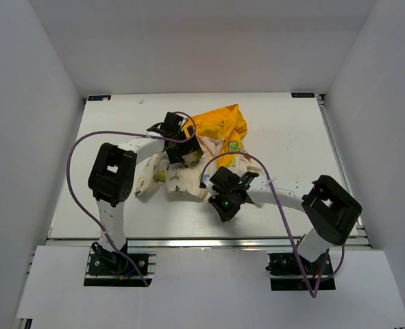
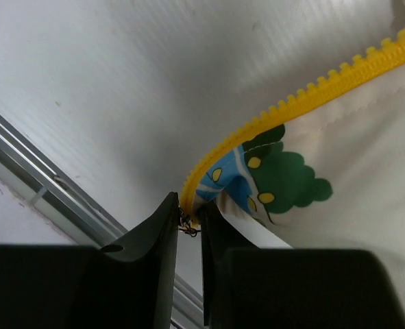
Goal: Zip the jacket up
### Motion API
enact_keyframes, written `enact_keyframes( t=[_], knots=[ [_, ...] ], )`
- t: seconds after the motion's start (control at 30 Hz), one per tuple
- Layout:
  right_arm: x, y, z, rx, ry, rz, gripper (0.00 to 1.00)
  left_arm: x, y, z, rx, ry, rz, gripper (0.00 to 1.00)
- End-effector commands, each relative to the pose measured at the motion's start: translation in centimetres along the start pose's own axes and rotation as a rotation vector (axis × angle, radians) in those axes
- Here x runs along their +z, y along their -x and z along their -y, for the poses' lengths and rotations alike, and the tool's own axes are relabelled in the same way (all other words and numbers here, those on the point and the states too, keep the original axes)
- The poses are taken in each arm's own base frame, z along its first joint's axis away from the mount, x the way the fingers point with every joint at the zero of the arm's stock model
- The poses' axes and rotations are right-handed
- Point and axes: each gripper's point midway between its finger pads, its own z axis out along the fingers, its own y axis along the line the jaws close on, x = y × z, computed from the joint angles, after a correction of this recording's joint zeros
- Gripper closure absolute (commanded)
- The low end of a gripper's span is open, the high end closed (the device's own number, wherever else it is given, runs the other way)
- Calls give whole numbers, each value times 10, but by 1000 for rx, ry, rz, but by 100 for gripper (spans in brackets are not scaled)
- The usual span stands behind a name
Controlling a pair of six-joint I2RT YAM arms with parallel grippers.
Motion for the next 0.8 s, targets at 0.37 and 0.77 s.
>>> enact_keyframes(
  t=[0.37,0.77],
  knots=[
    [-75,56,-14,65,-39,308,31,-88,22,36,177,-207,103,2],
    [-142,-3,112,689,-386,457,11,-142,25,123,428,-335,189,2]
  ],
)
